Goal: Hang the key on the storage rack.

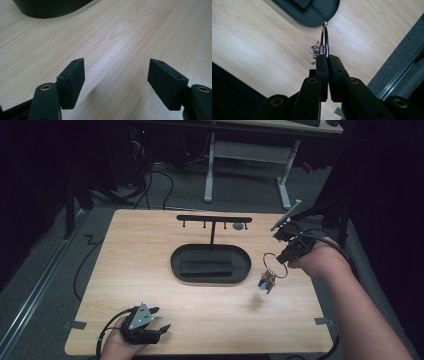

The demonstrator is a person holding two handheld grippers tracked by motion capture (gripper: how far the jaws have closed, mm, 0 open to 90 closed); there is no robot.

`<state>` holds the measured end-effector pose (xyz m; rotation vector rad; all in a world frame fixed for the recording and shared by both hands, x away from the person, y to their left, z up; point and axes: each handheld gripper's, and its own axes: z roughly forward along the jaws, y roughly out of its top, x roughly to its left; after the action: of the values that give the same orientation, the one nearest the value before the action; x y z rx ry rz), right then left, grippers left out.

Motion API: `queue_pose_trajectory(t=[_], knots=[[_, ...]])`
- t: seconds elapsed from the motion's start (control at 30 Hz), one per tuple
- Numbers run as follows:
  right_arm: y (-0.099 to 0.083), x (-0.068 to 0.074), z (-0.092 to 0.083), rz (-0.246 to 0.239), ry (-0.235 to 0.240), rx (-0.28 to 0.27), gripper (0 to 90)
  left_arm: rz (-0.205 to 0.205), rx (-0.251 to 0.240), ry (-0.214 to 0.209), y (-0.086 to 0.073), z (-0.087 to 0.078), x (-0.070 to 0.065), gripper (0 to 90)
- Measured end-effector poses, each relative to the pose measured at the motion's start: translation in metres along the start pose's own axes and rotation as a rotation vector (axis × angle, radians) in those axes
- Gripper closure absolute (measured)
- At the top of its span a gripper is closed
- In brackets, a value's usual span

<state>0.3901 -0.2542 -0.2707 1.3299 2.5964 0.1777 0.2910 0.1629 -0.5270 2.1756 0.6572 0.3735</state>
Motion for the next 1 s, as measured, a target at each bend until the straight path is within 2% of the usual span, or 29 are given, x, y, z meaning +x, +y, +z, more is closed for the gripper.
queue_pose_trajectory(t=[0.17, 0.4, 0.43, 0.53, 0.57, 0.6, 0.63, 0.77, 0.87, 1.0], knots=[[0.012, -0.001, 0.000, -0.003, 0.006, -0.010, 88.4, -0.024, -0.014, 0.016, -0.004, -0.011, 0.002, 28.5], [0.030, 0.007, -0.003, -0.023, -0.014, -0.013, 88.4, -0.022, -0.004, 0.036, -0.008, -0.015, 0.003, 28.5], [0.034, 0.008, -0.003, -0.040, -0.018, -0.027, 88.4, -0.022, -0.001, 0.043, -0.009, -0.018, 0.002, 28.4], [0.037, 0.009, -0.002, -0.037, -0.014, -0.038, 88.4, -0.030, -0.002, 0.048, -0.011, -0.021, 0.002, 28.4], [0.039, 0.009, -0.001, -0.018, -0.010, -0.037, 88.4, -0.039, -0.007, 0.056, -0.014, -0.024, 0.002, 28.1], [0.039, 0.009, -0.001, -0.018, -0.010, -0.037, 88.4, -0.039, -0.007, 0.056, -0.014, -0.024, 0.002, 27.9], [0.041, 0.008, 0.000, -0.038, -0.009, -0.040, 88.4, -0.042, -0.007, 0.062, -0.014, -0.026, 0.002, 27.9], [0.044, 0.011, -0.001, -0.037, -0.011, -0.032, 88.4, -0.053, -0.017, 0.071, -0.015, -0.030, 0.004, 27.9], [0.047, 0.013, -0.001, -0.063, -0.013, -0.038, 88.4, -0.055, -0.016, 0.070, -0.016, -0.030, 0.005, 27.9], [0.051, 0.014, -0.004, -0.054, -0.011, -0.042, 88.4, -0.051, -0.015, 0.068, -0.016, -0.031, 0.004, 27.9]])
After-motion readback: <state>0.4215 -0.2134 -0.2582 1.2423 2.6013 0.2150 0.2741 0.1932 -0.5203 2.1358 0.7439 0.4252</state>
